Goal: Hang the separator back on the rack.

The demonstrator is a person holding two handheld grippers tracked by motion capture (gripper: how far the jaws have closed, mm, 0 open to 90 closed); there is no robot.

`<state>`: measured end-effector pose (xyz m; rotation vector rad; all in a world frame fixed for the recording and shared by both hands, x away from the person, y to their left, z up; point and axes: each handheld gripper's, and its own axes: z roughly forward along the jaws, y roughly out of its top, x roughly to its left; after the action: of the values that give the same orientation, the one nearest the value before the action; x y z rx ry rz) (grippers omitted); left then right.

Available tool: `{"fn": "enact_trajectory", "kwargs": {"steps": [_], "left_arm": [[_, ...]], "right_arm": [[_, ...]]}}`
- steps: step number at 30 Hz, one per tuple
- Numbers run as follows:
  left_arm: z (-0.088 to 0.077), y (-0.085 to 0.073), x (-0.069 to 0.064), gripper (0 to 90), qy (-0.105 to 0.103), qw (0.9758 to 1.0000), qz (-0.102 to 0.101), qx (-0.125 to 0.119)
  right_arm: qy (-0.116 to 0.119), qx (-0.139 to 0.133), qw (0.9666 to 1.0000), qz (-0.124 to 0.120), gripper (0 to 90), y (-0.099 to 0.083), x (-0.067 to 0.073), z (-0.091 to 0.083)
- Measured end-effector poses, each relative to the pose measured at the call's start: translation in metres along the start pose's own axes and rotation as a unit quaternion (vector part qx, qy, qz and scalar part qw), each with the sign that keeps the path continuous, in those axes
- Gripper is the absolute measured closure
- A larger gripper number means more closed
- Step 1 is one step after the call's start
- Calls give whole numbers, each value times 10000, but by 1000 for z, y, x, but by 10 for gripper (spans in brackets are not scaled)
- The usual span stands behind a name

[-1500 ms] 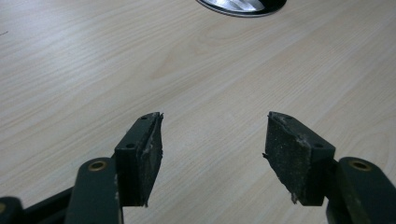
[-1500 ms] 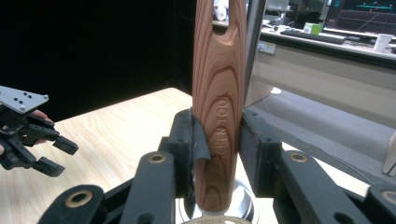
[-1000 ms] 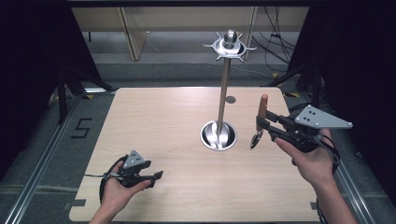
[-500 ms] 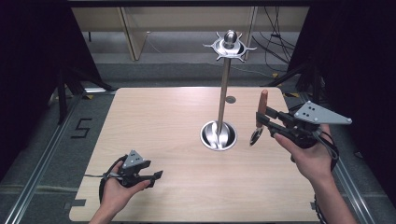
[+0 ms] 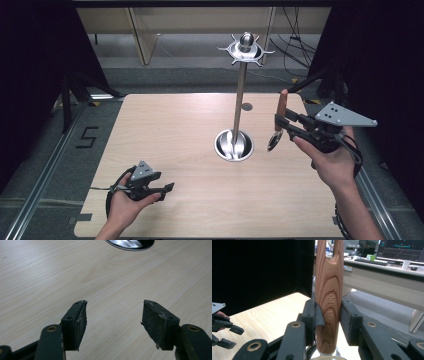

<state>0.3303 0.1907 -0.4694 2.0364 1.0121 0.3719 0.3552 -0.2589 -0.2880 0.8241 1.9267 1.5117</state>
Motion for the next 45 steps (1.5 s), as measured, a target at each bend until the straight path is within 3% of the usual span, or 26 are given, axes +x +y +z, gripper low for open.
{"fn": "enact_trajectory", "kwargs": {"steps": [4,9,19,21,30,40,44,45], "left_arm": [[0,0,0,359,28,10000,-13,22],[0,0,0,359,-7,10000,26,12],[0,0,1,357,27,10000,-33,10],[0,0,1,357,26,10000,-26,21],[0,0,1,357,5,10000,4,-14],[0,0,1,357,33,10000,-38,-29],[0,0,1,358,28,10000,-34,-34],[0,0,1,357,28,10000,-30,-30]], "right_arm": [[-45,-25,9999,-90,685,1,-1,1],[13,2,10000,10,685,4,0,4],[-21,-35,10000,-14,685,7,-3,8],[-42,-41,9999,-128,685,9,-4,8],[-27,-14,10000,-4,685,15,-4,11],[-78,-61,9998,-160,685,20,-6,16],[-58,-5,10000,0,685,21,-4,17],[-70,-36,9999,-98,685,21,-6,18]]}}
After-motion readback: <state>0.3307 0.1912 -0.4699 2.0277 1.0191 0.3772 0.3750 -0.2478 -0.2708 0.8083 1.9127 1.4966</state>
